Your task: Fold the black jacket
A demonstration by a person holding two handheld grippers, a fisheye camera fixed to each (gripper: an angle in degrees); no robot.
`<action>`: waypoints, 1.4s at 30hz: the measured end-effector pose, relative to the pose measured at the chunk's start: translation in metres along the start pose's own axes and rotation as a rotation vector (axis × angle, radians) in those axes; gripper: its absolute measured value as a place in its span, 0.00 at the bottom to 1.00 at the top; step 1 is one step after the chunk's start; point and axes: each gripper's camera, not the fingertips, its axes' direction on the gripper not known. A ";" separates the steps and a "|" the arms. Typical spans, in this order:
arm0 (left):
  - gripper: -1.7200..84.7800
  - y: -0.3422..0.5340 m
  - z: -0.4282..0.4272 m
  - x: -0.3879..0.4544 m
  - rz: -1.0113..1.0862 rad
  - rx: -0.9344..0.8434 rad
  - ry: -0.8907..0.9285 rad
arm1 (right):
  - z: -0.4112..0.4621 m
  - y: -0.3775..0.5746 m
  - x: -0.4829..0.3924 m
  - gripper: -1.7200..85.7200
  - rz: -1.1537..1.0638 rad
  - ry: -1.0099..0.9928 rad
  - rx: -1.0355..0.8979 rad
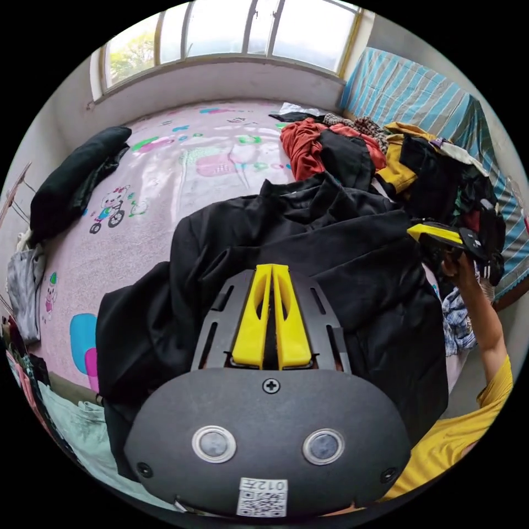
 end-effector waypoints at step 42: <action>0.08 0.316 -0.240 -0.083 -0.418 0.105 -0.173 | 0.014 0.209 -0.118 0.02 -0.157 0.215 -0.205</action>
